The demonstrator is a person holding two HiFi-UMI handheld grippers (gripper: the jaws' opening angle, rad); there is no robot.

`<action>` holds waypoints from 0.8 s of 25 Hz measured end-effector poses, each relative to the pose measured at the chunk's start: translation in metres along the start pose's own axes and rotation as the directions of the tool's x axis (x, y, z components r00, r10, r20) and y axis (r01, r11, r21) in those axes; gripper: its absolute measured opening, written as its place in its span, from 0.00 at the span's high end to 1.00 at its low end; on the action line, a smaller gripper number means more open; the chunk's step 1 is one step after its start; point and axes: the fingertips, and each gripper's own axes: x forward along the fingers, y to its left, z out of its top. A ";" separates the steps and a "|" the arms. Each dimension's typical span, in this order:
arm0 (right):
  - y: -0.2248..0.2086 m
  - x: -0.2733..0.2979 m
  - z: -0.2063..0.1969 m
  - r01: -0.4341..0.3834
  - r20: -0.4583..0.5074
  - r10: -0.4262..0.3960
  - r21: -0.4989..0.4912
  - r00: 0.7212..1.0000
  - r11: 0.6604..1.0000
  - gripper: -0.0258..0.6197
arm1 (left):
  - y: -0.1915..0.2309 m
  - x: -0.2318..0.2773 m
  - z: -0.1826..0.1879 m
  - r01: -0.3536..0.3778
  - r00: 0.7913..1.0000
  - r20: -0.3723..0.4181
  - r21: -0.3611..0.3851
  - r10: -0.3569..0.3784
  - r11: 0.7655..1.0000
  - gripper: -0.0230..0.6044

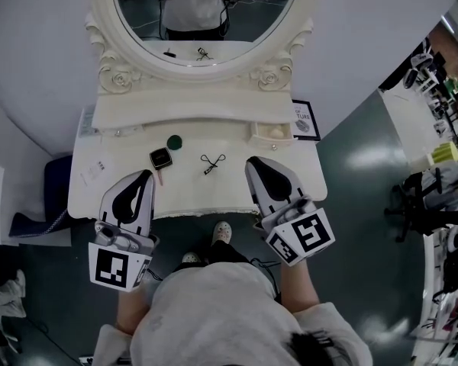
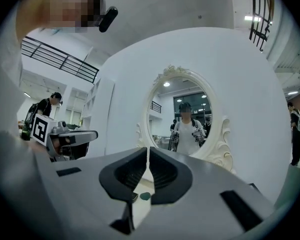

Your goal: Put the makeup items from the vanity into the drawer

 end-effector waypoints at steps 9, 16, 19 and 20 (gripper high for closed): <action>0.024 -0.021 0.010 0.008 0.036 -0.008 -0.007 0.999 1.000 0.91 | -0.006 -0.021 0.008 0.014 1.000 0.005 -0.002 -0.014 1.000 0.94; 0.037 -0.028 0.015 0.000 0.051 0.000 -0.013 0.999 1.000 0.91 | -0.008 -0.031 0.015 0.014 1.000 0.018 -0.009 -0.014 1.000 0.94; 0.042 -0.029 0.015 -0.007 0.054 0.008 -0.020 0.999 1.000 0.91 | -0.007 -0.034 0.015 0.010 1.000 0.021 -0.012 -0.010 1.000 0.94; 0.043 -0.029 0.015 -0.009 0.054 0.010 -0.022 0.999 1.000 0.91 | -0.007 -0.035 0.015 0.009 1.000 0.021 -0.012 -0.009 1.000 0.94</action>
